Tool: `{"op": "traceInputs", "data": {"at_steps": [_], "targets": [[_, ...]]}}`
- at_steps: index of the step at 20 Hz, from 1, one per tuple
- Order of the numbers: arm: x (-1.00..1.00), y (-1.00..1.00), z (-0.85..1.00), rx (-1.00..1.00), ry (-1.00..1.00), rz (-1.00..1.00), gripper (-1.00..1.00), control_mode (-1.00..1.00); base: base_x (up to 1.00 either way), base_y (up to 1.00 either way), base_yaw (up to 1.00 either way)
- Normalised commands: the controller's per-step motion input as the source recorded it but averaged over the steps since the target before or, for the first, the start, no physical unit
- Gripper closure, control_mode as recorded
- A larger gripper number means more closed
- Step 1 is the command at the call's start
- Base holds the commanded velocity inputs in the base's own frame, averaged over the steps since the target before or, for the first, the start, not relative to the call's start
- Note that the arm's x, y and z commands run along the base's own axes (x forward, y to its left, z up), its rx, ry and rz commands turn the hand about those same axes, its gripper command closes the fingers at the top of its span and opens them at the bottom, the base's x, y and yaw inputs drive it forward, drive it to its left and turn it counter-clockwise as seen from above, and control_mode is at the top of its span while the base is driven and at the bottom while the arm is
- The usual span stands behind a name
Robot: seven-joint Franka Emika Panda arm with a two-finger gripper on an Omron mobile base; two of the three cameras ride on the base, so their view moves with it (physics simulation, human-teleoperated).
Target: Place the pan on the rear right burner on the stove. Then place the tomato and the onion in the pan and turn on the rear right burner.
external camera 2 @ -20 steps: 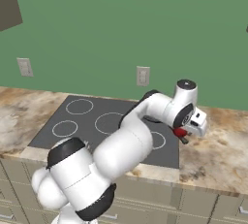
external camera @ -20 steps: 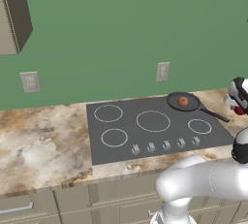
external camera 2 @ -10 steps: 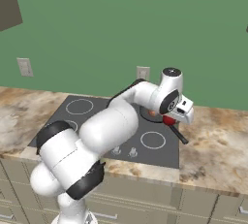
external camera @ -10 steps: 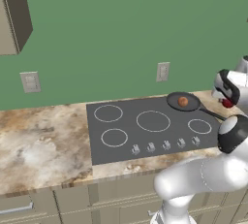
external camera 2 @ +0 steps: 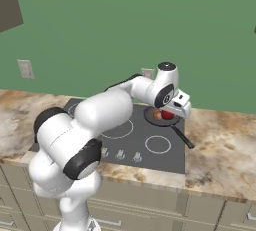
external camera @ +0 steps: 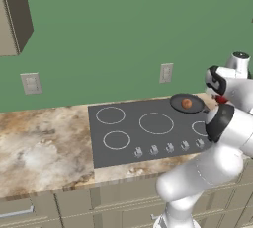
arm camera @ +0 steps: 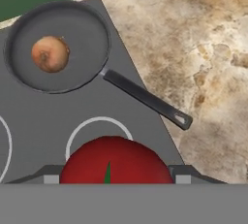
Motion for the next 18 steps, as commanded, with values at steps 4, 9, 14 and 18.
{"op": "traceInputs", "data": {"at_steps": [4,9,14,18], "targets": [[0.43,0.18,0.20,0.00,0.00,0.00,1.00,-1.00,0.00,0.00,0.00],[0.55,0.16,0.01,0.00,0.00,0.00,1.00,-1.00,0.00,0.00,0.00],[0.63,0.07,-0.05,0.00,-0.03,0.00,1.00,-1.00,0.00,0.00,0.00],[0.56,0.00,-0.09,0.00,-0.06,0.00,1.00,-1.00,0.00,0.00,0.00]]}}
